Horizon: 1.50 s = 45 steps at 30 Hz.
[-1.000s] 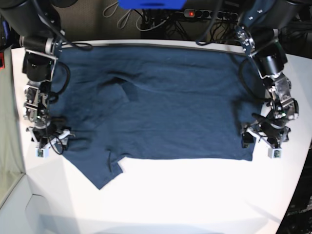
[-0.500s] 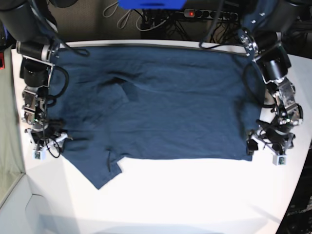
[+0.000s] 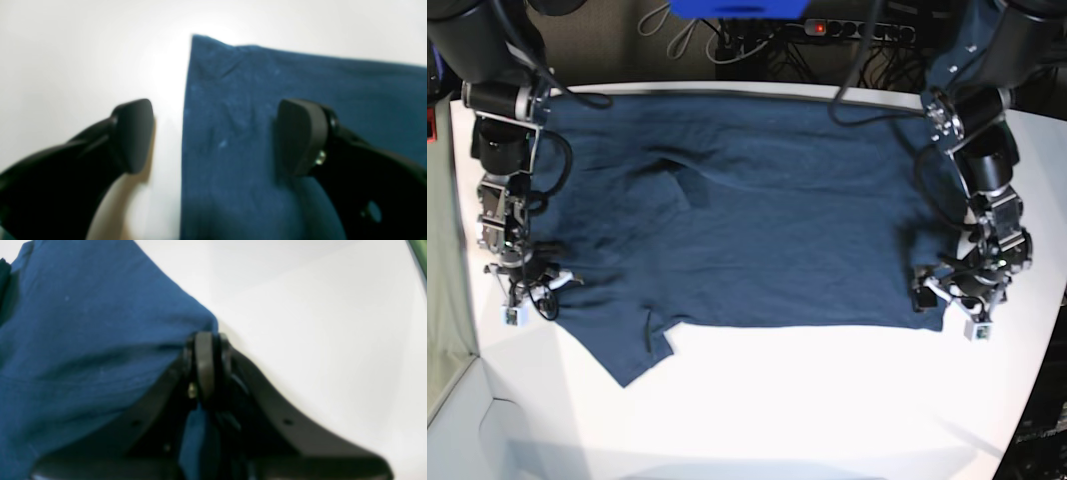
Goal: Layout the t-shirt on the table in an organized manner, then fold the t-shirt properly
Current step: 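Lift the hem with both grippers and fold it over toward the collar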
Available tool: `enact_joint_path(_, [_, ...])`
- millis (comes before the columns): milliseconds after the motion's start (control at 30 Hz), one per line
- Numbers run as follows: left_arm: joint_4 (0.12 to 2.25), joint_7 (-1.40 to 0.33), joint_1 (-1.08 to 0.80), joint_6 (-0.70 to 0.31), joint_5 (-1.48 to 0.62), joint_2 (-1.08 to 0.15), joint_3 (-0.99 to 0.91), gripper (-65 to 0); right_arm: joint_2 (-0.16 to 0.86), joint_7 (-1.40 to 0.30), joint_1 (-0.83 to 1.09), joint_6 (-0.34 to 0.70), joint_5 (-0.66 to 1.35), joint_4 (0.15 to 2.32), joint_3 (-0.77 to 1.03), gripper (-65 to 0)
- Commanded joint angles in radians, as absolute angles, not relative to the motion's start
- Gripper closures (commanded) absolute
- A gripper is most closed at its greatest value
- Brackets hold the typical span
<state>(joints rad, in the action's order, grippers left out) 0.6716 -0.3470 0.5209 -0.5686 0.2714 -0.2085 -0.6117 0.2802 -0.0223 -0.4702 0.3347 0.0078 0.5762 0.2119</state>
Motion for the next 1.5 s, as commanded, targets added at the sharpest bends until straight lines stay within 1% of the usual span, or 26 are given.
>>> enact_joint_path(0, [0.664,-0.298,0.55,-0.568,0.283,-0.216,-0.61,-56.8,0.291,-0.059,-0.473,0.332,-0.007,0.578,0.213,0.0])
enact_joint_path(100, [0.599,-0.223,0.55,-0.556,0.332,-0.214,-0.611,-56.7,0.291,-0.059,-0.469,0.332,-0.007,0.578,0.213,0.0])
enact_joint_path(267, [0.486,-0.159,0.55,-0.374,0.338,-0.223,-0.611,-56.6,0.291,-0.059,-0.469,0.332,-0.007,0.578,0.213,0.0])
enact_joint_path(433, [0.43,-0.133,0.55,-0.363,0.343,-0.225,-0.61,-56.2,0.291,-0.059,-0.469,0.332,-0.007,0.578,0.213,0.0])
enact_joint_path(500, [0.424,-0.134,0.55,-0.363,0.343,-0.222,-0.61,-54.3,0.291,-0.059,-0.469,0.332,-0.007,0.578,0.213,0.0])
enact_joint_path(567, [0.424,-0.136,0.55,-0.363,0.344,-0.217,-0.61,-48.8,0.291,-0.059,-0.469,0.332,-0.007,0.578,0.213,0.0])
enact_joint_path(600, [0.423,-0.136,0.55,-0.363,0.344,-0.217,-0.61,-44.3,0.291,-0.059,-0.469,0.332,-0.007,0.578,0.213,0.0])
enact_joint_path(633, [0.418,-0.136,0.55,-0.363,0.344,-0.217,-0.602,-39.7,0.291,-0.059,-0.469,0.332,-0.007,0.578,0.213,0.0])
enact_joint_path(733, [0.375,-0.136,0.57,-0.358,0.343,-0.222,-0.519,-21.8,0.291,-0.059,-0.469,0.332,-0.007,0.578,0.213,0.0])
enact_joint_path(800, [0.332,-0.133,0.584,-0.352,0.335,-0.225,-0.478,-11.5,0.291,-0.059,-0.469,0.332,-0.007,0.578,0.213,0.0])
enact_joint_path(867, [0.321,-0.133,0.588,-0.352,0.335,-0.225,-0.466,-3.0,0.291,-0.059,-0.469,0.332,-0.007,0.578,0.213,0.0])
enact_joint_path(900, [0.321,-0.134,0.59,-0.352,0.335,-0.225,-0.466,0.0,0.291,-0.059,-0.469,0.332,-0.007,0.578,0.213,0.0])
enact_joint_path(1033, [0.329,-0.134,0.59,-0.361,0.334,-0.22,-0.467,-0.3,0.291,-0.053,-0.469,0.332,-0.007,0.581,0.213,0.0])
enact_joint_path(1100, [0.372,-0.137,0.585,-0.361,0.334,-0.217,-0.467,-0.1,0.289,-0.053,-0.472,0.334,-0.007,0.582,0.216,0.0])
enact_joint_path(1200, [0.473,-0.183,0.561,-0.361,0.334,-0.209,-0.467,-0.1,0.289,-0.051,-0.475,0.334,-0.002,0.591,0.223,0.0])
enact_joint_path(1300, [0.602,-0.236,0.521,-0.363,0.334,-0.188,-0.469,-0.1,0.289,-0.054,-0.464,0.334,-0.002,0.68,0.223,0.0])
enact_joint_path(1467, [0.777,-0.245,0.452,-0.363,0.332,-0.163,-0.467,-0.1,0.289,-0.061,-0.414,0.334,-0.002,0.799,0.223,0.0])
